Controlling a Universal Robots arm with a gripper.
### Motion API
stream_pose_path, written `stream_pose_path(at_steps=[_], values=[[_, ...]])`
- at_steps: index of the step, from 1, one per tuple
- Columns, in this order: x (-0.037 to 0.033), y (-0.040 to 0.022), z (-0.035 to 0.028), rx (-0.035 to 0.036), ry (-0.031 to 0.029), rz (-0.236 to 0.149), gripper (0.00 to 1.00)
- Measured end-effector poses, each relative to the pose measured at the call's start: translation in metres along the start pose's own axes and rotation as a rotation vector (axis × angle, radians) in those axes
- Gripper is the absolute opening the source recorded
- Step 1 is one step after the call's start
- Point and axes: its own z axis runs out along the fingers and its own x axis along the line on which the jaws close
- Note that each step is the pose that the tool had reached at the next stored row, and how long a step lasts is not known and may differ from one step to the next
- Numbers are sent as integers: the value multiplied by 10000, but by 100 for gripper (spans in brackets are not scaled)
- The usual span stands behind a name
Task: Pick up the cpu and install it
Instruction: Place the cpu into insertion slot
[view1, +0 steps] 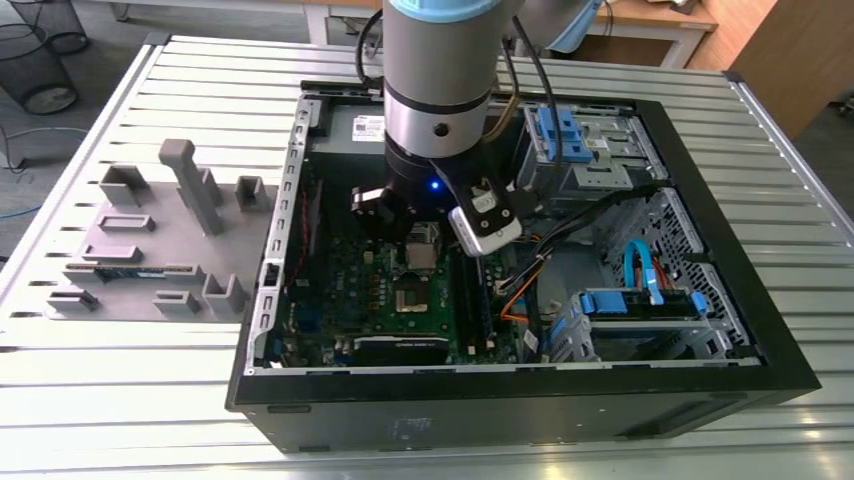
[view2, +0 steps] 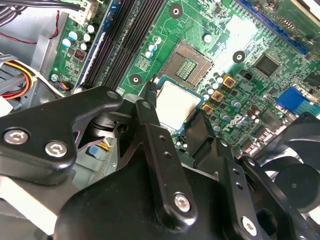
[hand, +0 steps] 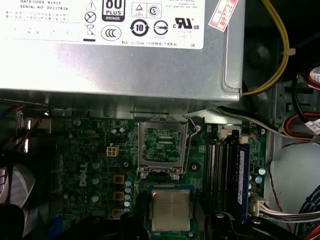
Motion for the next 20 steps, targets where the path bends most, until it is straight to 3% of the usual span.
stream_pose_path(at_steps=[20], values=[[2,-1,78,0,0,0,47]])
